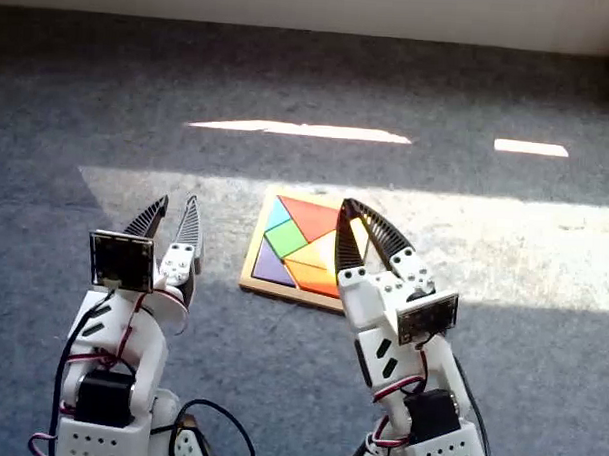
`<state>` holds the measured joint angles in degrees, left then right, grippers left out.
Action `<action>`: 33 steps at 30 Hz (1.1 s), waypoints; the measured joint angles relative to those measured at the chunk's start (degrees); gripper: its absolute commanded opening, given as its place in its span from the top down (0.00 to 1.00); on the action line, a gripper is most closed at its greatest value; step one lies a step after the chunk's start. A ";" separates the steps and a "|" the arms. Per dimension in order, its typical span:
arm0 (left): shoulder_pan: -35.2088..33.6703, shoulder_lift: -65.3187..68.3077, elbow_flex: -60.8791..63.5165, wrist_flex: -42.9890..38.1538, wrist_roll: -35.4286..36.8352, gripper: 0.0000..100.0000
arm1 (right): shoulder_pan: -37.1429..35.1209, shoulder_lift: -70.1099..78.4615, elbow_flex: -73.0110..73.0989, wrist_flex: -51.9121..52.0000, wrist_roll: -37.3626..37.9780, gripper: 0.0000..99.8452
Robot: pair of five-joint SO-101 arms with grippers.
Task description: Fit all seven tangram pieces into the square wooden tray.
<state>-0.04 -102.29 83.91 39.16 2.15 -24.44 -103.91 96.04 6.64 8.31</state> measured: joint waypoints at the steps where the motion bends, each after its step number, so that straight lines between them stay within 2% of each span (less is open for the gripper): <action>1: 0.00 0.00 0.00 0.00 0.00 0.87 | 0.00 0.00 0.00 0.00 0.00 0.99; 6: 0.00 0.00 0.00 0.00 0.00 0.87 | 4.22 0.00 0.00 0.00 0.00 0.99; 11: 0.18 0.00 2.46 -0.70 0.00 0.87 | 15.03 0.00 0.00 0.00 0.00 0.98; 14: -2.73 0.00 5.19 -0.88 0.00 0.87 | 18.20 0.00 0.00 0.88 0.00 0.87; 18: -6.77 0.00 8.00 -0.97 0.00 0.87 | 21.10 0.00 0.00 13.01 0.00 0.72; 22: -8.26 0.00 11.87 -0.88 0.00 0.87 | 21.80 0.00 0.00 26.11 0.00 0.72; 25: -8.44 0.00 12.13 0.44 -3.69 0.87 | 22.15 0.00 0.00 34.99 0.00 0.72; 29: -9.14 0.00 12.13 8.97 -12.13 0.87 | 22.07 0.00 0.00 47.47 0.00 0.72; 33: -9.32 0.00 12.13 16.70 -17.14 0.87 | 22.24 0.00 0.00 57.76 0.00 0.72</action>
<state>-9.36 -102.29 96.04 55.87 -14.99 -2.20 -103.91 96.04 64.40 8.31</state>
